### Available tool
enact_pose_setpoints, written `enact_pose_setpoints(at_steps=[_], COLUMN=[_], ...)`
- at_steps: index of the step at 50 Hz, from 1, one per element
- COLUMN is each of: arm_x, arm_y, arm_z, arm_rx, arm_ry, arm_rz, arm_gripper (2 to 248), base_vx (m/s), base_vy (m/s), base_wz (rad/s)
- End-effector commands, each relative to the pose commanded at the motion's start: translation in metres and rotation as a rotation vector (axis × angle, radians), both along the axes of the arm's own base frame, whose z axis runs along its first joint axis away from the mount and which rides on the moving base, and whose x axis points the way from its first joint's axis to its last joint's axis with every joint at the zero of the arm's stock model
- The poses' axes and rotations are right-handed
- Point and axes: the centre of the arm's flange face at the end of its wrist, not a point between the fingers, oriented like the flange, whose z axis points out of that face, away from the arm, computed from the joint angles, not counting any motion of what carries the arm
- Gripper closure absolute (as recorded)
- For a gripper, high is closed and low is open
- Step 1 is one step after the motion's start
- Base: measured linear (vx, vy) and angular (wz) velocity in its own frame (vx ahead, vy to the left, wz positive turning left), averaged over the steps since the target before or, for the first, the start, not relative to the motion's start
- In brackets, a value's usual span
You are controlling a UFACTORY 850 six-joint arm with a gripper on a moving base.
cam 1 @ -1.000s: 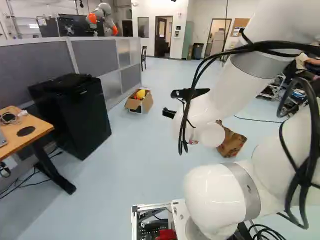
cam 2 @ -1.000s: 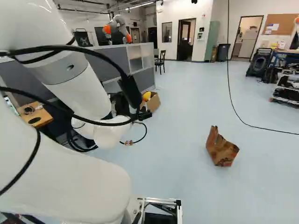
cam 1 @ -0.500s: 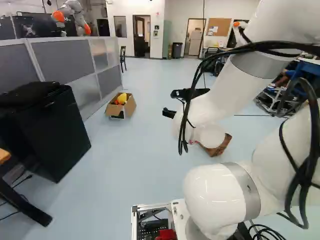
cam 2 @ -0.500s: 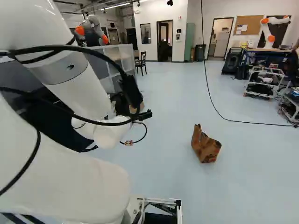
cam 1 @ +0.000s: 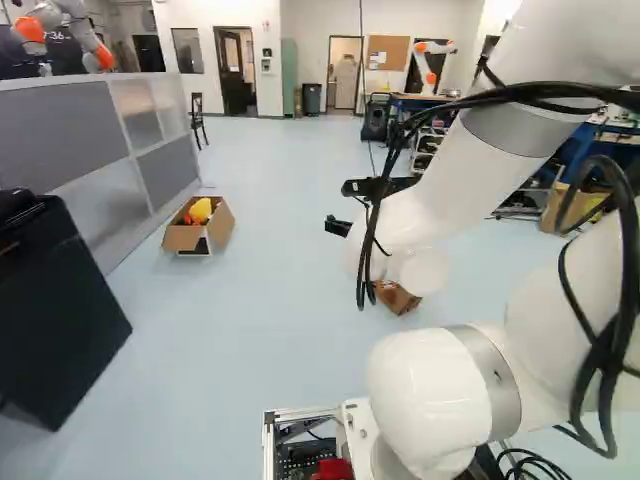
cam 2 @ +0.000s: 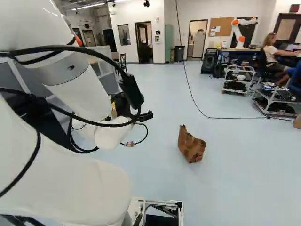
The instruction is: Pick up the grocery bag from the ground
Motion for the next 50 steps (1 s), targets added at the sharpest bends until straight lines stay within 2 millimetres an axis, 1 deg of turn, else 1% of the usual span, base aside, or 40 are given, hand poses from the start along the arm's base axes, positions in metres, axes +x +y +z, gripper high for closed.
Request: enact_pose_setpoints(at_steps=[36,50], arm_x=[0.0,0.0], arm_y=[0.0,0.0], arm_z=[0.0,0.0], arm_rx=[0.0,0.0], arm_ry=[0.0,0.0], arm_rz=[0.0,0.0], arm_gripper=[3,3], base_vx=[0.16,0.227], base_vy=[-0.1,-0.051], base_wz=[-0.337,-0.062])
